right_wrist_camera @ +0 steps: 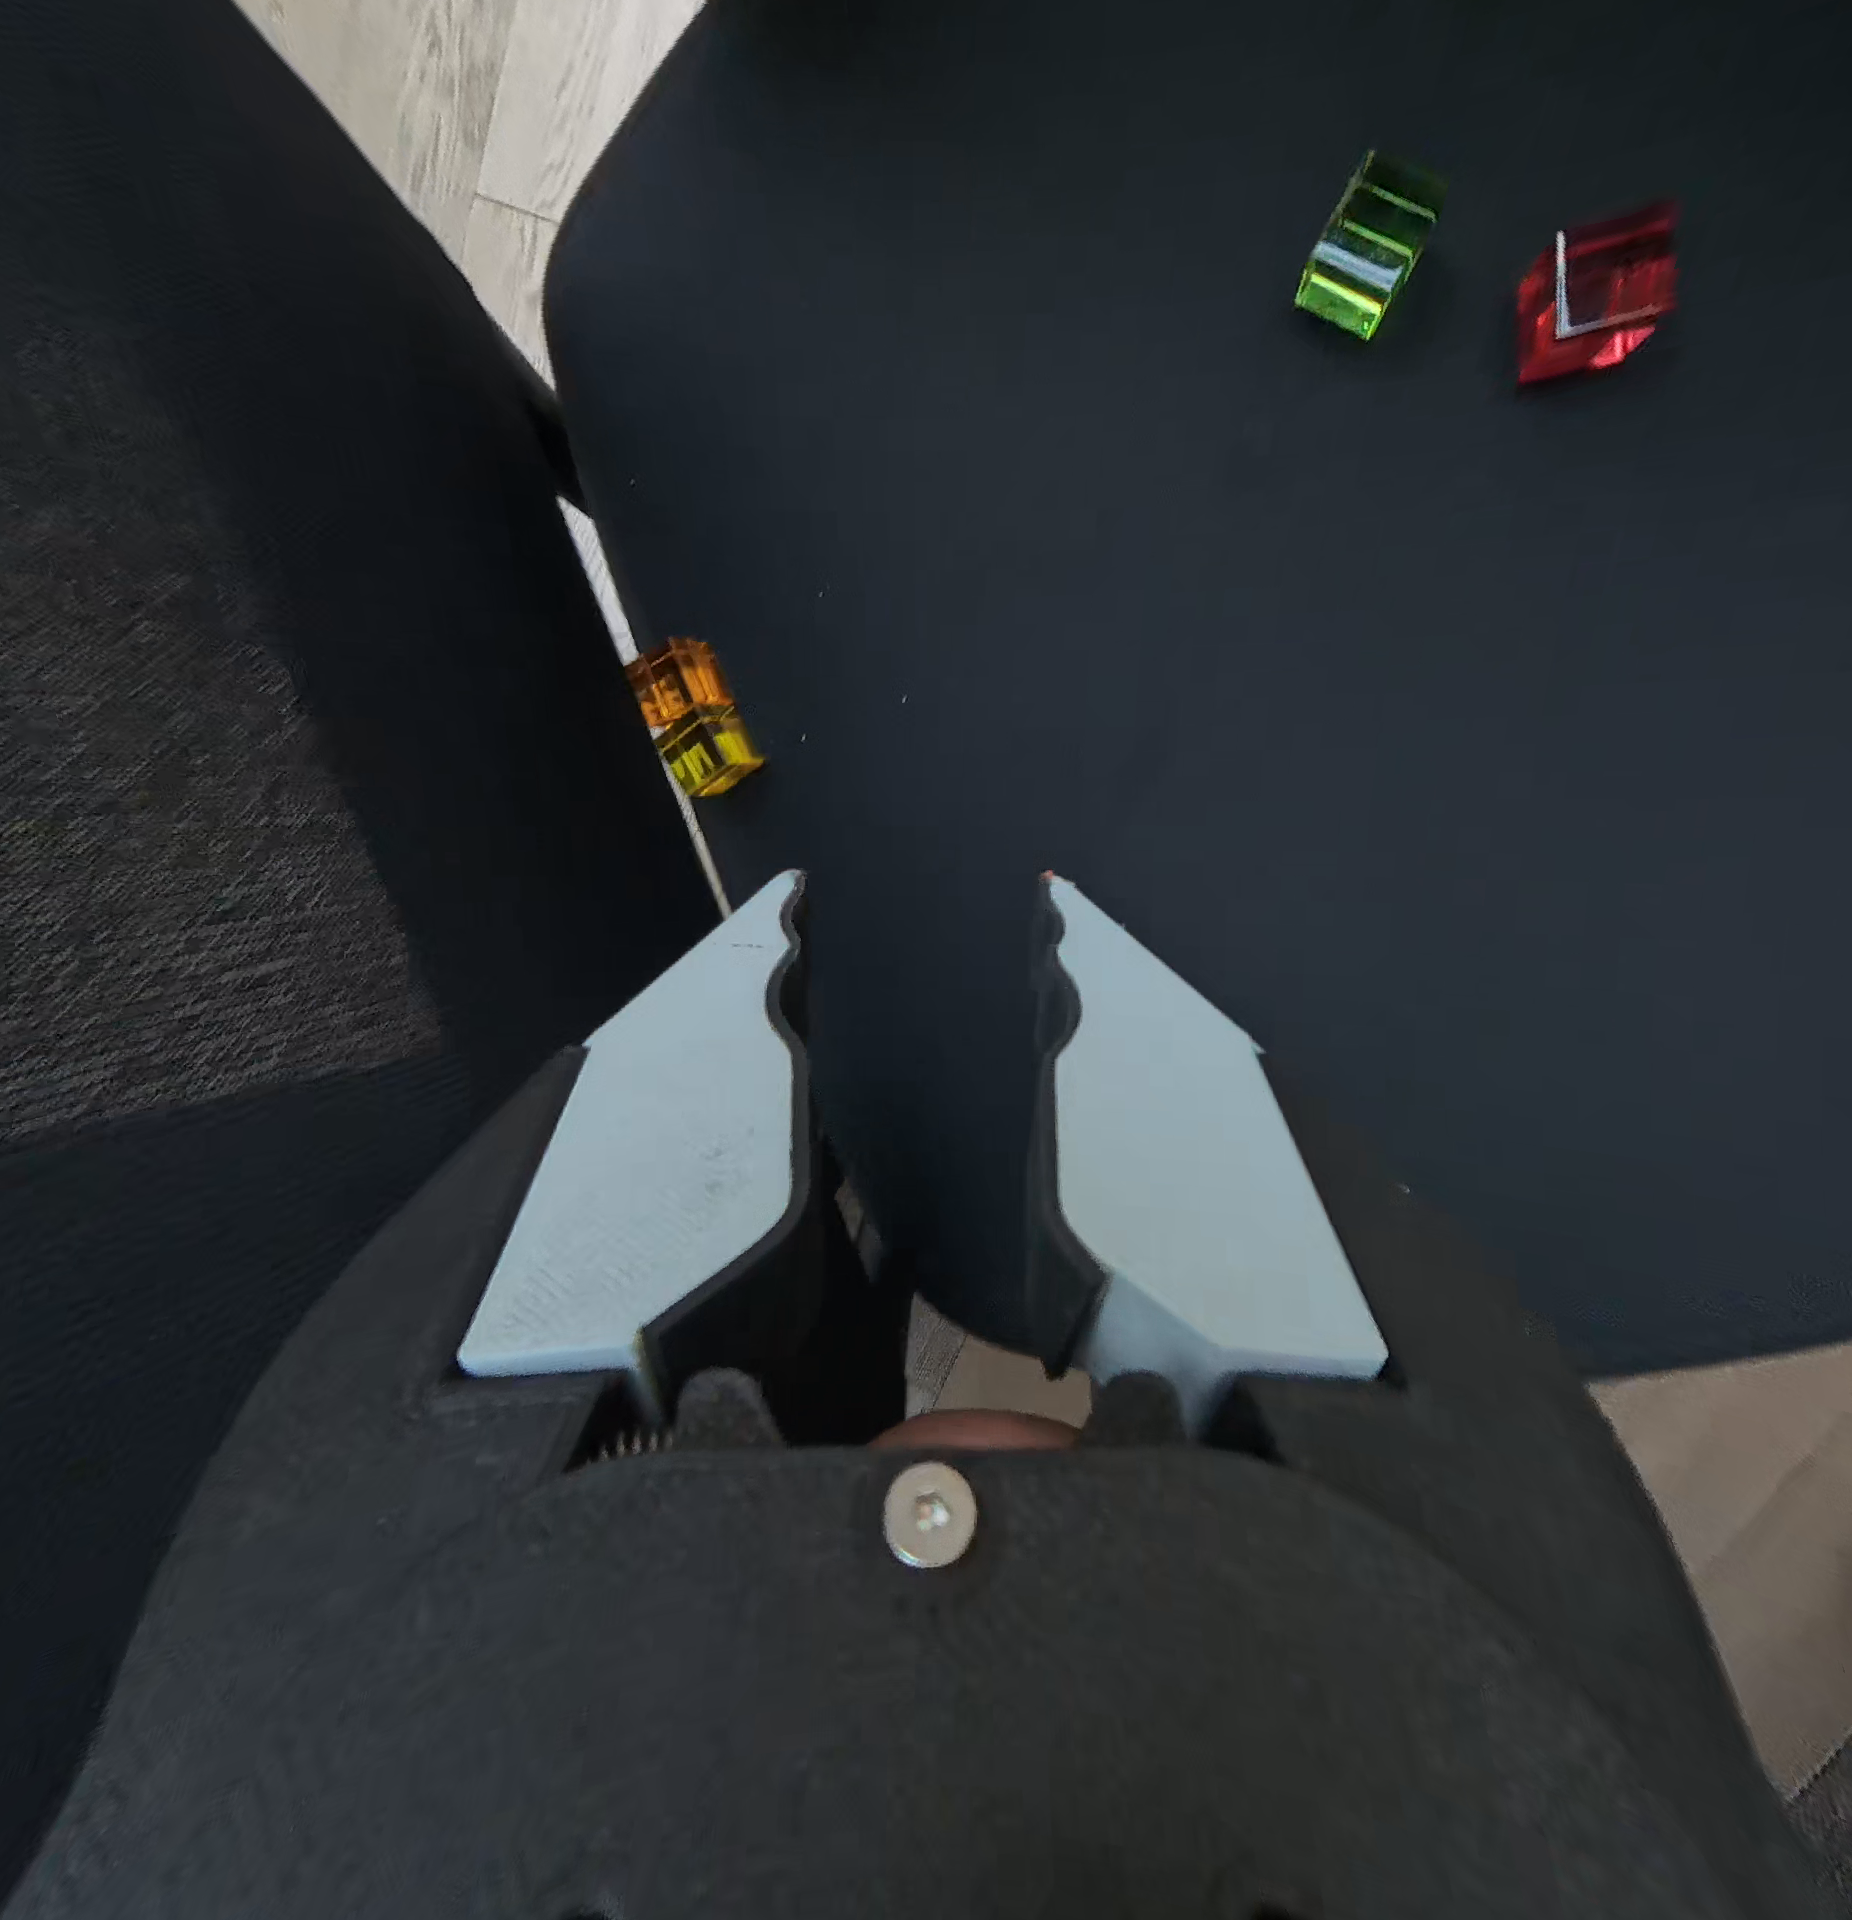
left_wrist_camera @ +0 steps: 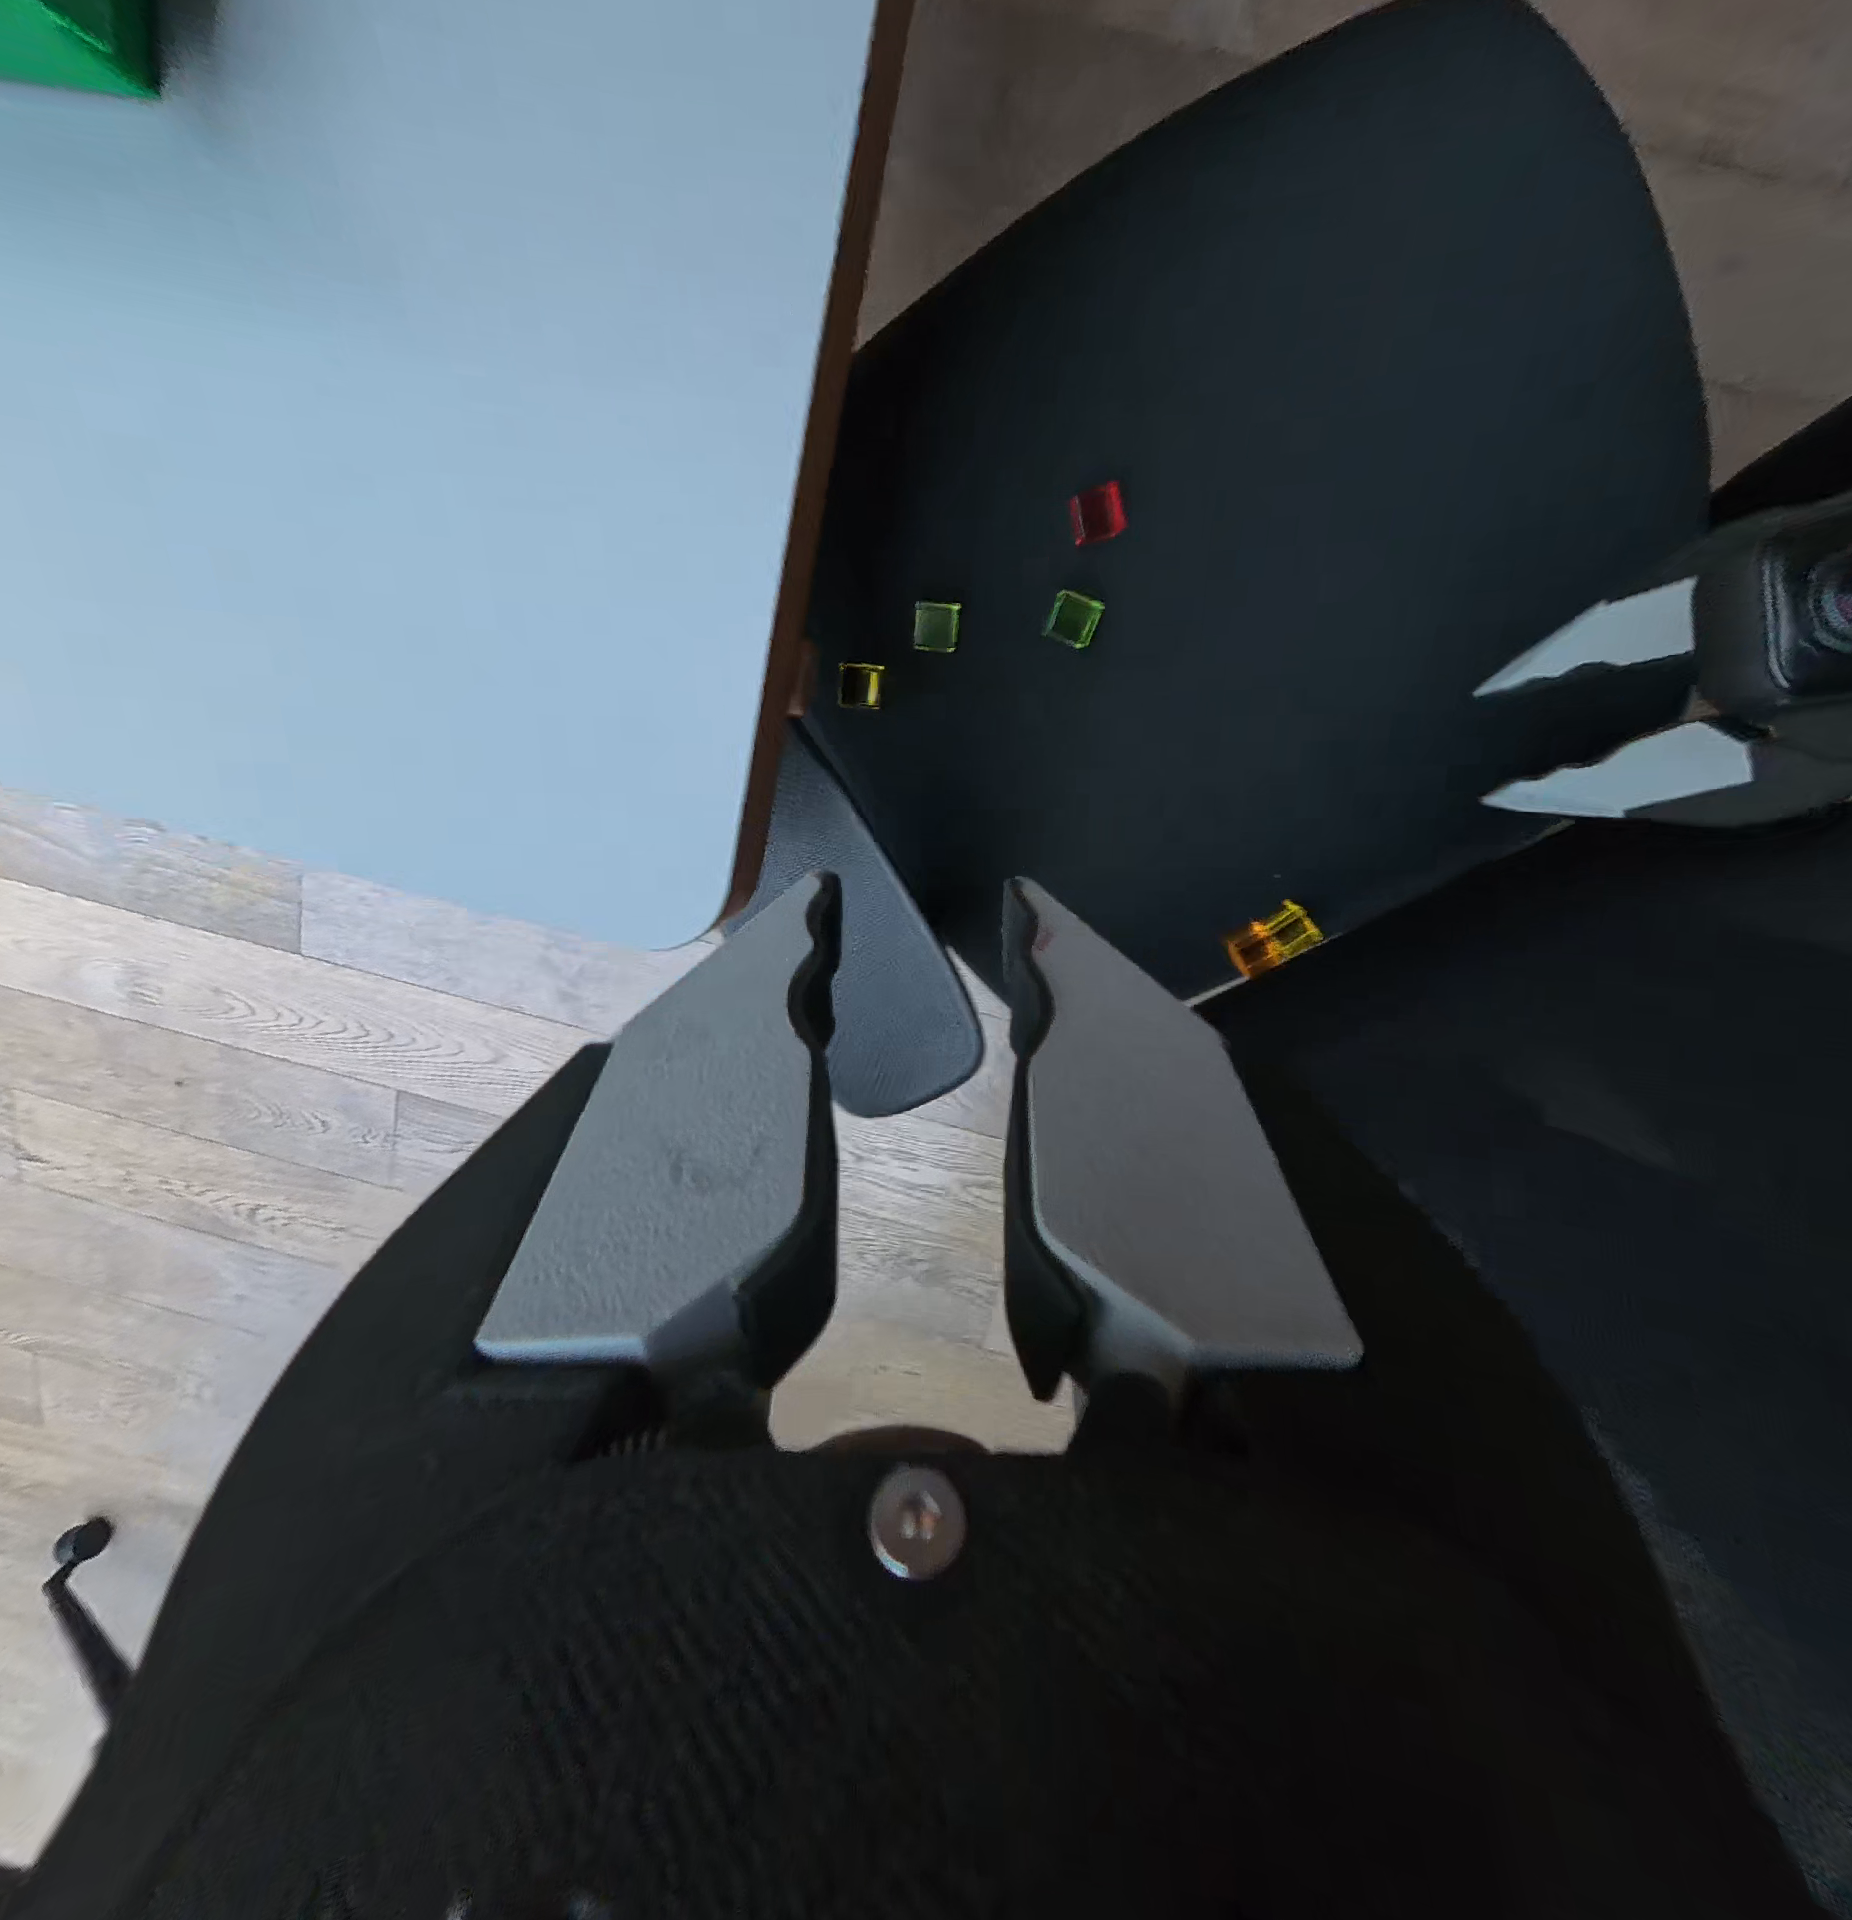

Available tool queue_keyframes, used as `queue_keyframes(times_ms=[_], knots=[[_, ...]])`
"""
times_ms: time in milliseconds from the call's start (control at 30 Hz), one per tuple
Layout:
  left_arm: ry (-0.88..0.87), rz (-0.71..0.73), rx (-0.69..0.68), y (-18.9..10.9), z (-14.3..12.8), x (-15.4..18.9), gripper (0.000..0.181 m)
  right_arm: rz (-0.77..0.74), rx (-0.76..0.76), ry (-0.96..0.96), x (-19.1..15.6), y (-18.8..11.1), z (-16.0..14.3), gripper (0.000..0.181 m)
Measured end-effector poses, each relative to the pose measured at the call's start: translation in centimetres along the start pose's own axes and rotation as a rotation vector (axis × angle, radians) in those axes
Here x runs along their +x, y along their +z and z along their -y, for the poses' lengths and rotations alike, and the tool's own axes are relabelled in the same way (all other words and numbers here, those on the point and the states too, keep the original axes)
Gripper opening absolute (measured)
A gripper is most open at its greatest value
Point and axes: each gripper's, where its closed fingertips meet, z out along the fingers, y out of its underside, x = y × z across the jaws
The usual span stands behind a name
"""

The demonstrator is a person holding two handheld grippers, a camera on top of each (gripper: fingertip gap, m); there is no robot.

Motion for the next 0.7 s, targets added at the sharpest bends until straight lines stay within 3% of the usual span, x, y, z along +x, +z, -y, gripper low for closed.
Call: queue_keyframes(times_ms=[167, 233, 333, 433, 533, 700], knots=[[0.025, 0.188, 0.022, -3.2, 0.6, -4.1, 0.016, 0.033, 0.014, -0.045, 1.3, 5.7, 2.2, 0.037], [0.064, 0.256, 0.044, -3.5, 0.8, -4.7, 0.007, 0.197, -0.021, -0.125, -1.2, 8.4, 2.1, 0.032], [0.123, 0.302, -0.053, -2.3, -1.1, -4.7, 0.008, 0.379, -0.174, -0.332, -5.2, 11.7, -0.6, 0.043], [0.196, 0.348, -0.086, -2.0, -0.9, -5.0, 0.007, 0.371, -0.210, -0.609, -6.9, 14.1, -2.1, 0.044], [0.160, 0.306, -0.043, -2.4, 0.4, -4.0, 0.003, 0.301, -0.177, -0.786, -7.5, 15.9, -1.9, 0.042], [0.194, 0.331, -0.045, -2.4, 0.3, -4.0, 0.000, 0.284, -0.073, -0.875, -7.8, 16.9, -1.0, 0.047]])
